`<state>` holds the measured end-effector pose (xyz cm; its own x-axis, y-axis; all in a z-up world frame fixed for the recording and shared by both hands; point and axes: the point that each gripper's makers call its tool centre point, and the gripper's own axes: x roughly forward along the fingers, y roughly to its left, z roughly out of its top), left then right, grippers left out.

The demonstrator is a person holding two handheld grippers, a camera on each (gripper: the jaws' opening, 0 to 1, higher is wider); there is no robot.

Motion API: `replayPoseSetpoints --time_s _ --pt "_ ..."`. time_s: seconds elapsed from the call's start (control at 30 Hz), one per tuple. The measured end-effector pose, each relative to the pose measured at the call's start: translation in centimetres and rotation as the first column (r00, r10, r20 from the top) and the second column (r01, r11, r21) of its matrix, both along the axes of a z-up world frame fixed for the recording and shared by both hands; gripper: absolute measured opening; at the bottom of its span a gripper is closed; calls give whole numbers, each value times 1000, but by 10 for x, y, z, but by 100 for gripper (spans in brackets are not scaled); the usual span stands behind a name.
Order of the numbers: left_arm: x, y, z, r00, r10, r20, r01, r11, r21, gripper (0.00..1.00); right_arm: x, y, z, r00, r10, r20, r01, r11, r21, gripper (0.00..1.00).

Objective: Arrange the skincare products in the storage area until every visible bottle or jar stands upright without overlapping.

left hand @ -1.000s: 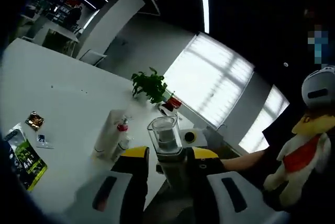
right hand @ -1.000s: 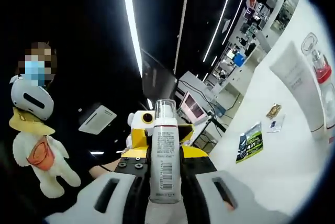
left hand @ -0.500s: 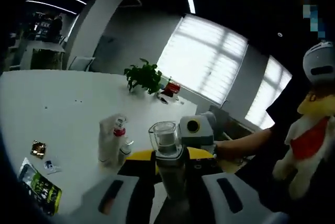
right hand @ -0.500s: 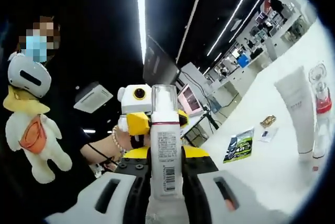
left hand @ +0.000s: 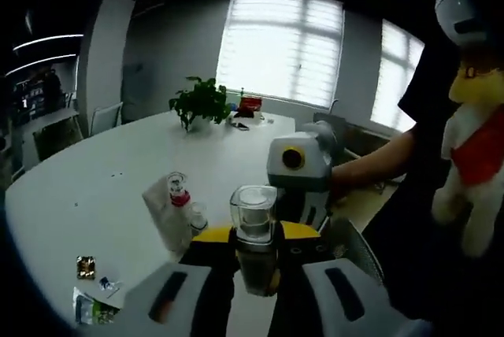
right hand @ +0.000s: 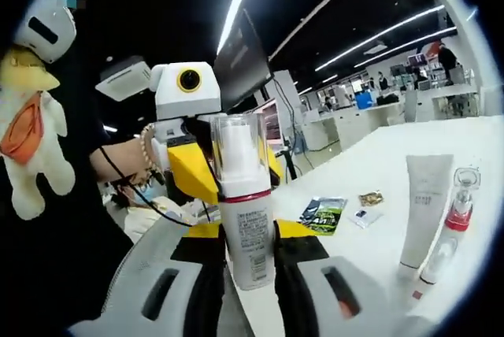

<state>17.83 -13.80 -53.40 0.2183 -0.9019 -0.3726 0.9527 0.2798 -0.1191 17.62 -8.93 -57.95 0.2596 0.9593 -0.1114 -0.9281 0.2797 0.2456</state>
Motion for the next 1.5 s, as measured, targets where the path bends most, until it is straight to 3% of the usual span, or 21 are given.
replayPoseSetpoints --time_s 0.13,0.33,0.53,0.67,0.83,1.1,1.23,1.5 --pt "0 -2 -12 998 -22 52 19 998 59 16 5 -1 -15 999 3 47 1 997 -82 22" --pt "3 -6 -34 996 -37 79 27 991 128 16 13 -6 -41 997 34 71 -21 983 -181 22" --pt "12 -7 -60 996 -34 78 20 985 172 16 20 -9 -68 994 69 83 -46 968 -249 22" --pt "25 -5 -87 998 5 57 -15 983 184 16 28 -13 -91 994 83 76 -57 954 -293 22" --pt "32 -4 -109 998 30 47 -39 979 202 17 34 -17 -116 992 101 74 -69 934 -349 22" --pt "40 -5 -137 997 64 35 -71 969 238 17 42 -21 -142 992 113 56 -83 916 -393 23" --pt "43 -5 -145 997 62 35 -69 964 256 17 44 -23 -152 994 106 21 -88 908 -409 24" --pt "47 -8 -154 998 41 41 -51 958 283 17 49 -26 -162 996 86 19 -70 902 -426 24"
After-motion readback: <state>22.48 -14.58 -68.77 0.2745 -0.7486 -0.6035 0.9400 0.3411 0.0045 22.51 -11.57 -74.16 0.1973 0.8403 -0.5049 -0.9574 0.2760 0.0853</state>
